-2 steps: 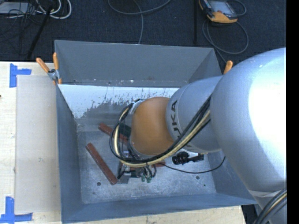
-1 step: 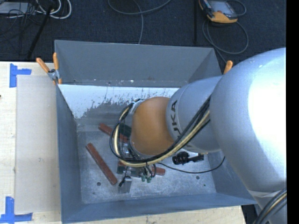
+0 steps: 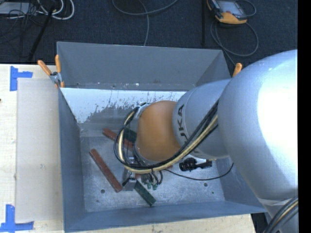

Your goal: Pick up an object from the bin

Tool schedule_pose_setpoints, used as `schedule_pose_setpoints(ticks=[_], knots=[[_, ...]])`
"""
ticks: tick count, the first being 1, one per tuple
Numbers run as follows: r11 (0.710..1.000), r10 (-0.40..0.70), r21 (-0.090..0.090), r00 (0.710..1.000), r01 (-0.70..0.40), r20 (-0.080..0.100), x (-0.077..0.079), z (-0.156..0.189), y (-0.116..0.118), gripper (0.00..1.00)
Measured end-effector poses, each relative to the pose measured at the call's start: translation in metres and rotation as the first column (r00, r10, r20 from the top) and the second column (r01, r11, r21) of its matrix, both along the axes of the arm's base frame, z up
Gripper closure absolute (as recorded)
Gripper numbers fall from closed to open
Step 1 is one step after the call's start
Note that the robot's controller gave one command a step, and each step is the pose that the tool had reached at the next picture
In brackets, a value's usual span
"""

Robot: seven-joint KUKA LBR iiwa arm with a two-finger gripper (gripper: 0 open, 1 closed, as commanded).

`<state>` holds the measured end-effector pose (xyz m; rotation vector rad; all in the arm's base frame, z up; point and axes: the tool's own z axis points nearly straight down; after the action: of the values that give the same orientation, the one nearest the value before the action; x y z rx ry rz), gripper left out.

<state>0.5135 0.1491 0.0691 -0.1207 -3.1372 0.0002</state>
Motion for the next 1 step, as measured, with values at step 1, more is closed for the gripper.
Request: schedule_pose_setpoints(ticks=[1], knots=[[1.000, -0.001, 0.000, 1.000, 0.001, 0.000, 0.0000, 0.0000, -0.0002, 0.00]])
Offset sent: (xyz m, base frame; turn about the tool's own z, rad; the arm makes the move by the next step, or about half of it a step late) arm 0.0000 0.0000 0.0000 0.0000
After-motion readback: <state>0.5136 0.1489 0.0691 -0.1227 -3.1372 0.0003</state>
